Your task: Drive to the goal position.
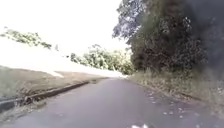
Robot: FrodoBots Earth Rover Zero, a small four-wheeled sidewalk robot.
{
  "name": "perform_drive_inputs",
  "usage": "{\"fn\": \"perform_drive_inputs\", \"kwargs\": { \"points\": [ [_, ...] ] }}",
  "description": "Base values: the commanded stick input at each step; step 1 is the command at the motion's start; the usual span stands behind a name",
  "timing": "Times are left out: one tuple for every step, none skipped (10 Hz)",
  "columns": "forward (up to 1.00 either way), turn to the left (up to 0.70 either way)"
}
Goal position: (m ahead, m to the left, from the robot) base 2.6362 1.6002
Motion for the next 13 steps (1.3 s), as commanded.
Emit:
{"fn": "perform_drive_inputs", "kwargs": {
  "points": [
    [0.45,0.00],
    [0.45,0.00],
    [0.45,0.00],
    [0.45,0.00],
    [0.45,0.00],
    [0.45,0.00],
    [0.45,0.00],
    [0.45,0.00],
    [0.45,0.00],
    [0.45,0.00],
    [0.45,0.00],
    [0.45,0.00],
    [0.45,0.00]
  ]
}}
